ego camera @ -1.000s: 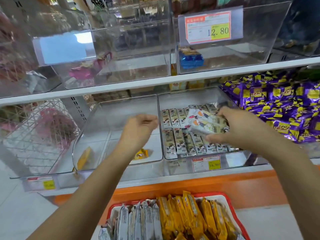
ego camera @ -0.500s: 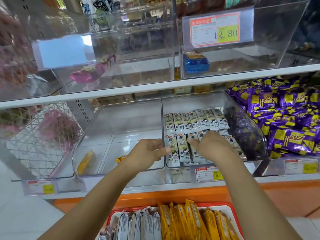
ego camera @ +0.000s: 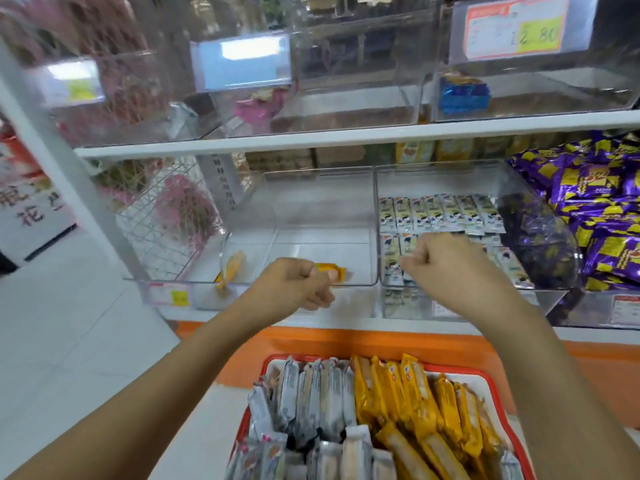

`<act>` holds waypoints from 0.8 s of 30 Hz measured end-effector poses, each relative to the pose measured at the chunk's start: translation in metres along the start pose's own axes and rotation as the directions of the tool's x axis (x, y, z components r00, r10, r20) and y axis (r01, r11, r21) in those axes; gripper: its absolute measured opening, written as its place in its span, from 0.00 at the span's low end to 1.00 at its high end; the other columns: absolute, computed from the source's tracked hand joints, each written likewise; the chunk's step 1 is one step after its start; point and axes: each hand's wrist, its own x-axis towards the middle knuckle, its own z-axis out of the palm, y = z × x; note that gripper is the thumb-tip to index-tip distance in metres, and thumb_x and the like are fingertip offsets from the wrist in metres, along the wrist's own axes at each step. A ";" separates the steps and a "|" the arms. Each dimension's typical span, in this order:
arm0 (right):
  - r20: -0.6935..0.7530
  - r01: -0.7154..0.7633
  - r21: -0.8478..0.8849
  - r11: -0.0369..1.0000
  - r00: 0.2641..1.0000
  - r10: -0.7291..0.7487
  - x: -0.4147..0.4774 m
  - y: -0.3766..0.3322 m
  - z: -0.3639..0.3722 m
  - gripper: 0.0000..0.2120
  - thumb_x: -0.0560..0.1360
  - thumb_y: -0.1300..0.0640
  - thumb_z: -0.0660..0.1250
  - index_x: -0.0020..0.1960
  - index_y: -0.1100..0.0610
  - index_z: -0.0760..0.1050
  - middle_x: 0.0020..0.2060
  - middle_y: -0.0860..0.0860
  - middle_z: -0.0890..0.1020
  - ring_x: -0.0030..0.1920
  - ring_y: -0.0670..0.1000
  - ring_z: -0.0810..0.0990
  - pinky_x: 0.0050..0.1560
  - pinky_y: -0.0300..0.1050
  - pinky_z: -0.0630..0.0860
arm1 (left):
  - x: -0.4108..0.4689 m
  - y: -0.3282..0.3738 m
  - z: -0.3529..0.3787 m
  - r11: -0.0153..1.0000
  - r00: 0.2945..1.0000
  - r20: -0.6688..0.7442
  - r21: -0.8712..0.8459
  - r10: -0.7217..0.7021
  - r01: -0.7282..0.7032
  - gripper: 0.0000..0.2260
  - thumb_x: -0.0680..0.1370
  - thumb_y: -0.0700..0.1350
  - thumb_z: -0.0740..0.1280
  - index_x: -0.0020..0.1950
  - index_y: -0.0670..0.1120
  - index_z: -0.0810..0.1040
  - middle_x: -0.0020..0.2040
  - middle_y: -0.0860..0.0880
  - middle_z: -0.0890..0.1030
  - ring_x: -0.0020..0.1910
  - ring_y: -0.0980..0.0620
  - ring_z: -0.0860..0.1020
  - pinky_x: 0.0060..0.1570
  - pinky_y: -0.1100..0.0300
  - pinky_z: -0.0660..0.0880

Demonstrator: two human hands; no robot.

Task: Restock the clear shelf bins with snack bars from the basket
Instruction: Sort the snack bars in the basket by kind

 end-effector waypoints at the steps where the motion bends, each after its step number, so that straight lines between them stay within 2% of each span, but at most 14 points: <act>1: 0.058 0.061 0.019 0.998 0.996 -0.062 -0.010 -0.012 0.002 0.18 0.79 0.48 0.61 0.36 0.58 0.68 0.31 0.53 0.73 0.33 0.52 0.72 0.34 0.45 0.67 | -0.010 -0.010 -0.009 0.998 0.999 0.000 0.045 -0.036 0.036 0.17 0.78 0.46 0.66 0.44 0.31 0.79 0.40 0.43 0.84 0.38 0.54 0.83 0.43 0.63 0.80; 3: 0.156 0.147 0.012 0.989 0.977 -0.147 -0.023 -0.031 0.018 0.18 0.79 0.46 0.61 0.40 0.60 0.72 0.36 0.56 0.77 0.38 0.54 0.76 0.37 0.46 0.70 | -0.027 -0.040 -0.028 0.975 0.992 0.029 0.192 -0.119 0.111 0.16 0.77 0.48 0.67 0.41 0.35 0.80 0.37 0.44 0.84 0.36 0.53 0.81 0.39 0.62 0.78; 5: 0.268 0.201 -0.060 0.978 0.947 -0.178 -0.030 -0.043 0.045 0.15 0.78 0.45 0.62 0.48 0.57 0.73 0.45 0.54 0.79 0.47 0.54 0.78 0.41 0.47 0.70 | -0.035 -0.079 -0.043 0.884 0.978 0.055 0.440 -0.203 0.159 0.17 0.74 0.54 0.67 0.38 0.41 0.81 0.38 0.42 0.82 0.37 0.52 0.78 0.41 0.58 0.75; 6: 0.328 0.215 -0.085 0.973 0.928 -0.176 -0.031 -0.046 0.061 0.16 0.77 0.44 0.62 0.54 0.56 0.72 0.51 0.54 0.78 0.52 0.54 0.77 0.44 0.46 0.70 | -0.037 -0.099 -0.048 0.804 0.960 0.075 0.566 -0.270 0.182 0.17 0.73 0.56 0.66 0.41 0.42 0.81 0.42 0.42 0.81 0.41 0.50 0.78 0.46 0.55 0.75; 8: 0.451 0.209 -0.089 0.974 0.880 -0.148 -0.028 -0.051 0.094 0.22 0.76 0.45 0.64 0.65 0.56 0.67 0.61 0.54 0.73 0.59 0.55 0.74 0.52 0.46 0.71 | -0.041 -0.136 -0.051 0.685 0.911 0.110 0.696 -0.399 0.216 0.17 0.77 0.55 0.65 0.57 0.45 0.80 0.59 0.44 0.78 0.59 0.49 0.75 0.60 0.55 0.70; 10: 0.526 0.197 -0.104 0.975 0.842 -0.115 -0.021 -0.053 0.124 0.32 0.76 0.46 0.66 0.73 0.56 0.59 0.69 0.56 0.67 0.65 0.56 0.71 0.59 0.47 0.72 | -0.048 -0.161 -0.049 0.699 0.849 0.125 0.636 -0.513 0.328 0.24 0.78 0.54 0.65 0.71 0.46 0.68 0.69 0.46 0.71 0.62 0.50 0.72 0.59 0.59 0.71; 12: 0.576 0.160 -0.157 0.975 0.817 -0.042 -0.014 -0.056 0.153 0.39 0.75 0.45 0.67 0.77 0.57 0.52 0.74 0.57 0.60 0.69 0.57 0.68 0.64 0.49 0.71 | -0.055 -0.175 -0.042 0.769 0.795 0.163 0.426 -0.584 0.477 0.25 0.78 0.50 0.65 0.73 0.46 0.64 0.68 0.45 0.72 0.57 0.51 0.73 0.50 0.62 0.74; 13: 0.592 0.144 -0.190 0.971 0.806 -0.004 -0.012 -0.060 0.164 0.39 0.75 0.44 0.67 0.77 0.58 0.53 0.74 0.57 0.61 0.68 0.56 0.69 0.64 0.49 0.71 | -0.058 -0.179 -0.039 0.784 0.778 0.189 0.335 -0.600 0.523 0.23 0.79 0.47 0.65 0.72 0.45 0.65 0.66 0.44 0.74 0.57 0.50 0.74 0.51 0.60 0.76; 15: 0.583 0.099 -0.257 0.961 0.809 0.073 -0.007 -0.067 0.187 0.36 0.75 0.42 0.67 0.74 0.60 0.60 0.70 0.56 0.69 0.64 0.55 0.73 0.59 0.48 0.74 | -0.064 -0.182 -0.035 0.799 0.765 0.239 0.253 -0.598 0.545 0.17 0.79 0.43 0.63 0.68 0.42 0.69 0.59 0.44 0.77 0.56 0.49 0.76 0.56 0.56 0.75; 16: 0.560 0.066 -0.292 0.954 0.821 0.114 -0.005 -0.071 0.196 0.36 0.74 0.41 0.68 0.73 0.60 0.62 0.68 0.56 0.70 0.64 0.55 0.73 0.58 0.47 0.74 | -0.066 -0.181 -0.034 0.810 0.769 0.256 0.227 -0.586 0.541 0.14 0.79 0.42 0.63 0.64 0.40 0.72 0.53 0.46 0.78 0.51 0.51 0.77 0.56 0.56 0.75; 18: 0.498 -0.047 -0.362 0.931 0.835 0.235 -0.005 -0.077 0.212 0.42 0.72 0.37 0.68 0.75 0.61 0.58 0.70 0.56 0.66 0.67 0.56 0.69 0.61 0.48 0.73 | -0.065 -0.181 -0.034 0.824 0.777 0.275 0.185 -0.566 0.535 0.07 0.79 0.41 0.62 0.54 0.39 0.75 0.44 0.47 0.76 0.43 0.53 0.76 0.50 0.58 0.76; 20: 0.460 -0.097 -0.442 0.892 0.829 0.318 -0.006 -0.082 0.226 0.42 0.74 0.37 0.66 0.76 0.60 0.56 0.71 0.57 0.63 0.69 0.58 0.64 0.63 0.48 0.70 | -0.064 -0.180 -0.035 0.817 0.761 0.307 0.122 -0.572 0.564 0.04 0.79 0.38 0.61 0.45 0.41 0.73 0.42 0.45 0.74 0.43 0.50 0.74 0.44 0.60 0.74; 21: 0.448 -0.093 -0.469 0.878 0.832 0.327 -0.006 -0.083 0.234 0.39 0.74 0.37 0.64 0.76 0.58 0.58 0.69 0.57 0.64 0.68 0.59 0.64 0.60 0.48 0.71 | -0.064 -0.181 -0.036 0.808 0.746 0.337 0.086 -0.574 0.583 0.07 0.78 0.36 0.61 0.41 0.41 0.72 0.40 0.45 0.72 0.42 0.48 0.73 0.42 0.60 0.73; 24: 0.431 -0.158 -0.492 0.856 0.810 0.397 0.002 -0.082 0.258 0.41 0.72 0.35 0.65 0.75 0.57 0.58 0.64 0.57 0.66 0.60 0.59 0.66 0.40 0.44 0.71 | -0.067 -0.181 -0.035 0.782 0.708 0.378 0.071 -0.596 0.619 0.11 0.77 0.35 0.61 0.35 0.43 0.69 0.34 0.46 0.68 0.35 0.50 0.68 0.40 0.59 0.69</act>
